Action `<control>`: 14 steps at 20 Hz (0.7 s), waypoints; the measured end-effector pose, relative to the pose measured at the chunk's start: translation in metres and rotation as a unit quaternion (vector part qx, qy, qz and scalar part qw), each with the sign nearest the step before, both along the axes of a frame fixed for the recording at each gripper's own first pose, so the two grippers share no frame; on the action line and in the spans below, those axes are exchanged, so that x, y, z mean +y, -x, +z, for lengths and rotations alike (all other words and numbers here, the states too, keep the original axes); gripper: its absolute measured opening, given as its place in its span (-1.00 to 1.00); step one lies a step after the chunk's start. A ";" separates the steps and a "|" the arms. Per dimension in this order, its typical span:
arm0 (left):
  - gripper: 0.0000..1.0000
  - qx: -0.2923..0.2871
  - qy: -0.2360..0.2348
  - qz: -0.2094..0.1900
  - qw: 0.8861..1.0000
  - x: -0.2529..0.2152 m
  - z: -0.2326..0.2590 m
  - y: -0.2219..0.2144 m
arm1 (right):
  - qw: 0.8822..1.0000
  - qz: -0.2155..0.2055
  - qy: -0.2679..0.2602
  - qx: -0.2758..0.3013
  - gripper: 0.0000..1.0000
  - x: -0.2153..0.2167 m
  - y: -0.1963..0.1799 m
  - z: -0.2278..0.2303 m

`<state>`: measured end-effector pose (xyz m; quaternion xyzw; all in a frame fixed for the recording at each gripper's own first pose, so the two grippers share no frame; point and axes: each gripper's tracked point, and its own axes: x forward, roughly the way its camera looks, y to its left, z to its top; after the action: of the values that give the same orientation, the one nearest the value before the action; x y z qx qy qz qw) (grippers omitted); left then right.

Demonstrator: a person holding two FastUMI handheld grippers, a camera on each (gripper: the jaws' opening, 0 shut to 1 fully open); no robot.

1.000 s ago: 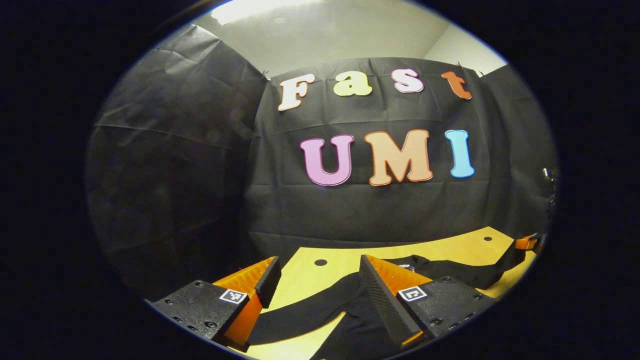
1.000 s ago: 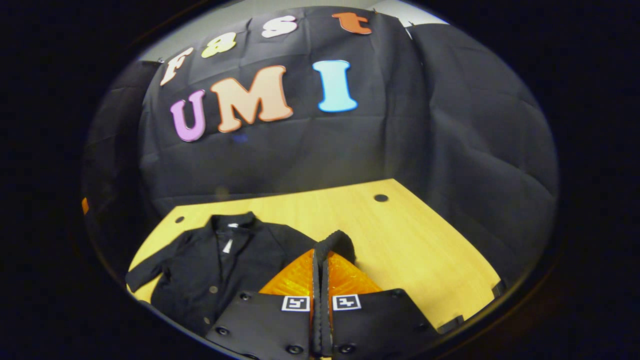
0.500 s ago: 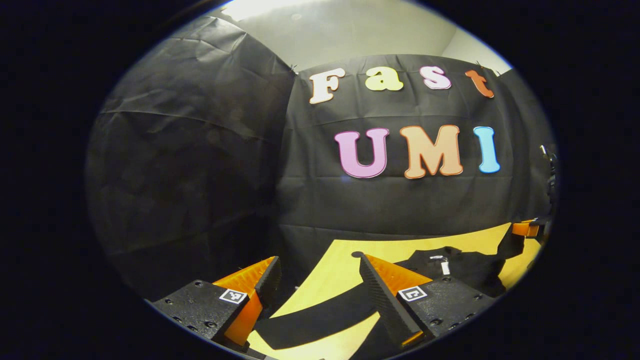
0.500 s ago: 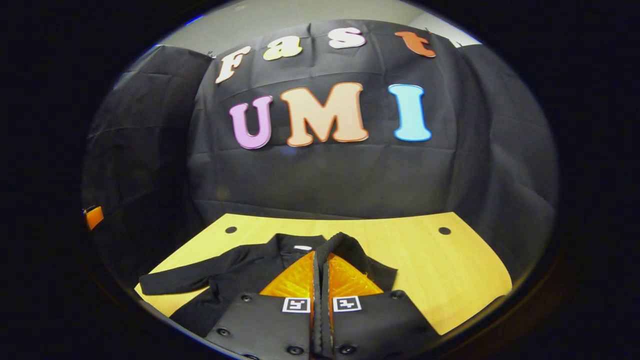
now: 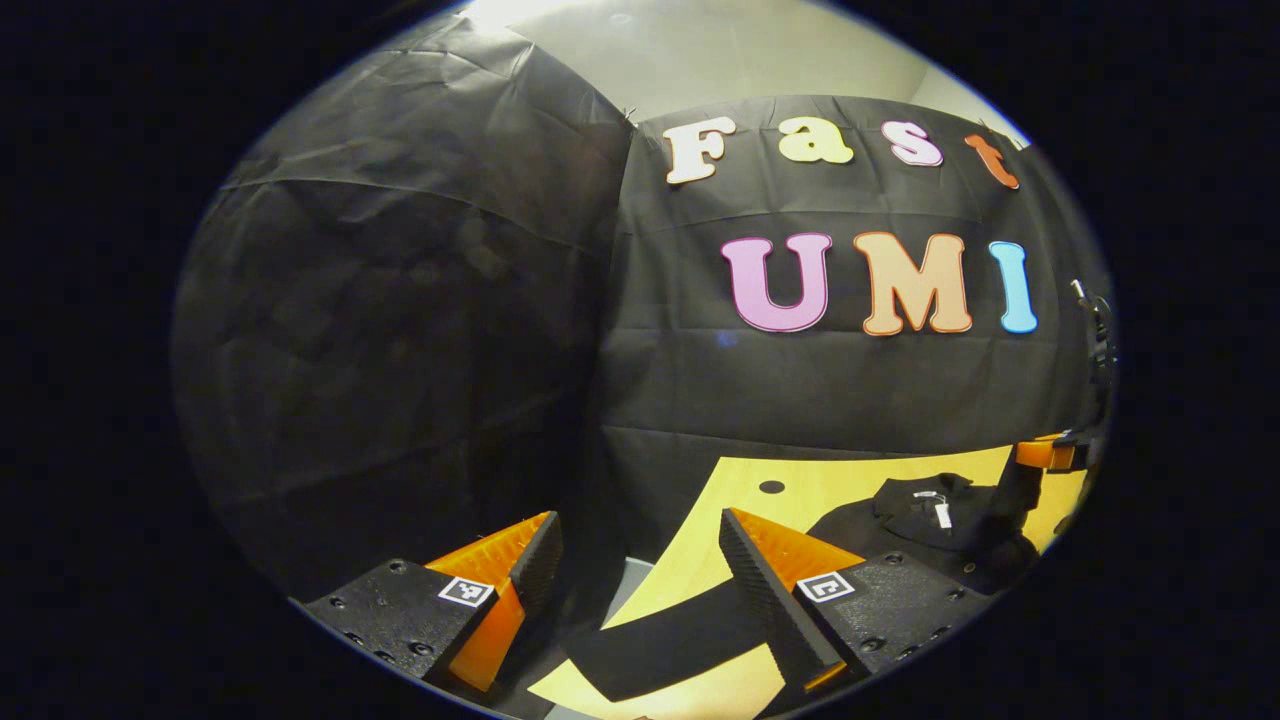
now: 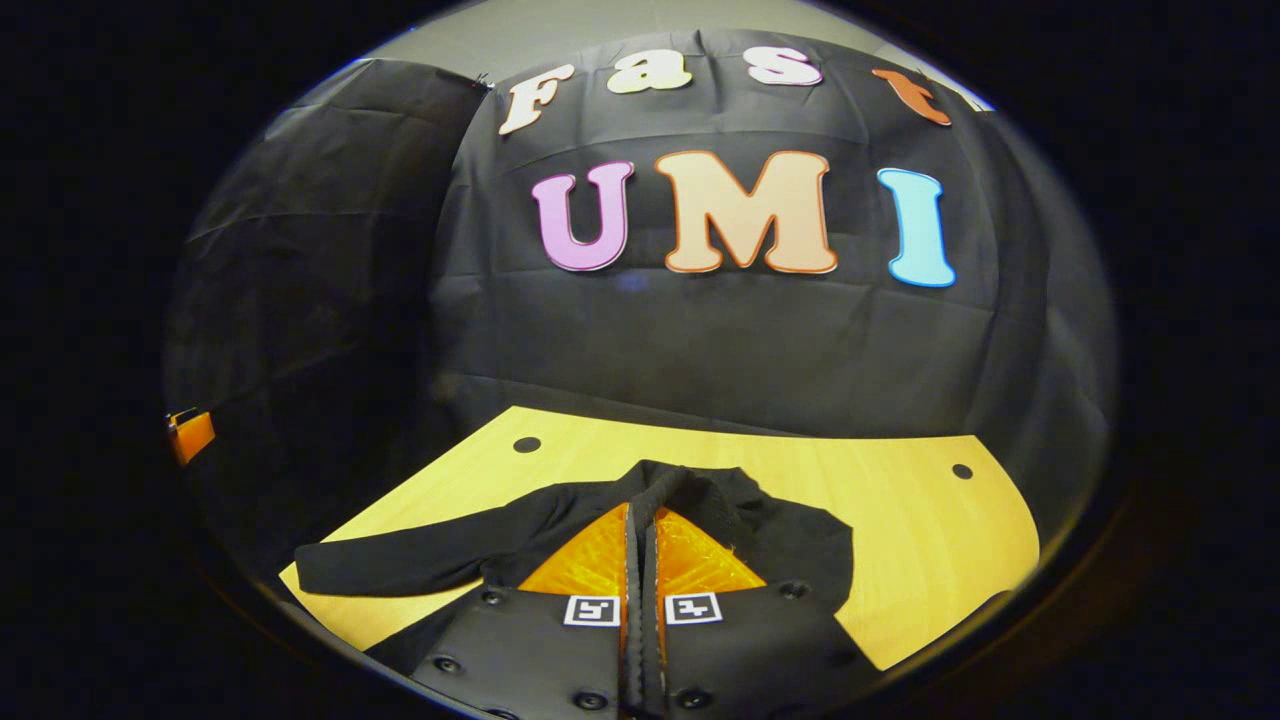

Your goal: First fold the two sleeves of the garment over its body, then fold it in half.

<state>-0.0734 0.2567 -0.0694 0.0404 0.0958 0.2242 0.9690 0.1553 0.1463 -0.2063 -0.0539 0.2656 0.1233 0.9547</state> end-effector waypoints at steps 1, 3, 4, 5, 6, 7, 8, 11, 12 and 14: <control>0.96 0.003 -0.001 0.000 1.000 0.005 -0.002 -0.001 | 1.000 0.004 0.001 0.006 -0.95 0.011 -0.001 -0.006; 0.96 0.011 -0.001 0.000 1.000 0.015 -0.008 -0.002 | 1.000 0.009 0.006 0.021 -0.96 0.030 -0.007 -0.020; 0.88 0.018 0.000 0.000 1.000 0.019 -0.015 -0.002 | 0.999 0.012 0.006 0.029 -0.95 0.040 -0.008 -0.026; 0.88 0.026 0.002 -0.001 1.000 0.023 -0.020 -0.001 | 0.999 0.014 0.005 0.035 -0.95 0.049 -0.010 -0.034; 0.96 0.034 0.003 -0.003 0.999 0.025 -0.026 -0.002 | 0.999 0.016 0.005 0.037 -0.96 0.058 -0.013 -0.037; 0.96 0.042 0.002 -0.006 0.999 0.028 -0.032 -0.003 | 0.999 0.018 0.002 0.039 -0.95 0.066 -0.015 -0.040; 0.96 0.052 -0.001 -0.009 0.999 0.031 -0.039 -0.002 | 0.999 0.021 -0.005 0.041 -0.95 0.074 -0.018 -0.043; 0.88 0.094 0.005 -0.028 0.995 0.031 -0.073 -0.005 | 0.997 0.033 -0.056 0.049 -0.45 0.100 -0.017 -0.035; 0.88 0.111 0.016 -0.030 0.993 0.032 -0.087 -0.005 | 0.997 0.032 -0.059 0.037 -0.01 0.101 -0.021 -0.025; 0.97 0.154 0.046 -0.030 0.987 0.032 -0.117 0.000 | 0.998 0.025 -0.051 0.022 0.88 0.095 -0.018 -0.021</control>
<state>-0.0734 0.2887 -0.1865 0.0327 0.2525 0.1818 0.9498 0.1736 0.2412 -0.2272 -0.0093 0.2782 0.1612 0.9469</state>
